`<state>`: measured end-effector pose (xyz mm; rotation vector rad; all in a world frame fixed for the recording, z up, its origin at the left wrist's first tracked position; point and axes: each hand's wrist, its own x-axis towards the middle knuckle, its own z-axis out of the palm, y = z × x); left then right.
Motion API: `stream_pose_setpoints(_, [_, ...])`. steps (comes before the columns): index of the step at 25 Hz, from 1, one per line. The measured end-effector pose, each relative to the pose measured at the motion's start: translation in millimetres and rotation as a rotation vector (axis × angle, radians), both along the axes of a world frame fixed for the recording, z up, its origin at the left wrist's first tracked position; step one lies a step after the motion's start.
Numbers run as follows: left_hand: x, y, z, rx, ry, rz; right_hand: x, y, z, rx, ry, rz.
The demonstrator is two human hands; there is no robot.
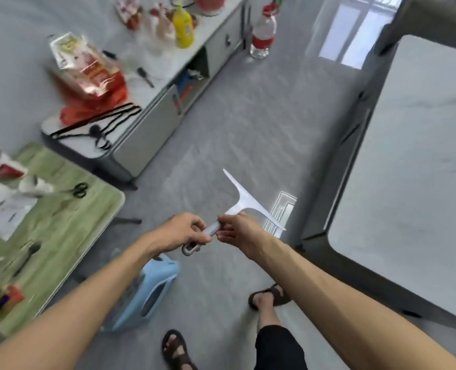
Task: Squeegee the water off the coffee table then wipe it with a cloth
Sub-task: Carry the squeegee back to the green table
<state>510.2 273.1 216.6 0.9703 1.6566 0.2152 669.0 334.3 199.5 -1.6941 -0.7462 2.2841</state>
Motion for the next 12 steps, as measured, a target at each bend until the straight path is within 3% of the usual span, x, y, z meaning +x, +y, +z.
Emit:
stream_pose_setpoints(6, [-143,-188,0,-0.007,0.007,0.184,-152,-150,8,-0.029,-0.017,0.223])
stream_pose_setpoints(12, [-241,-285,-39,-0.005,0.104,0.448,-282,-215,-33,0.044,-0.049,0.425])
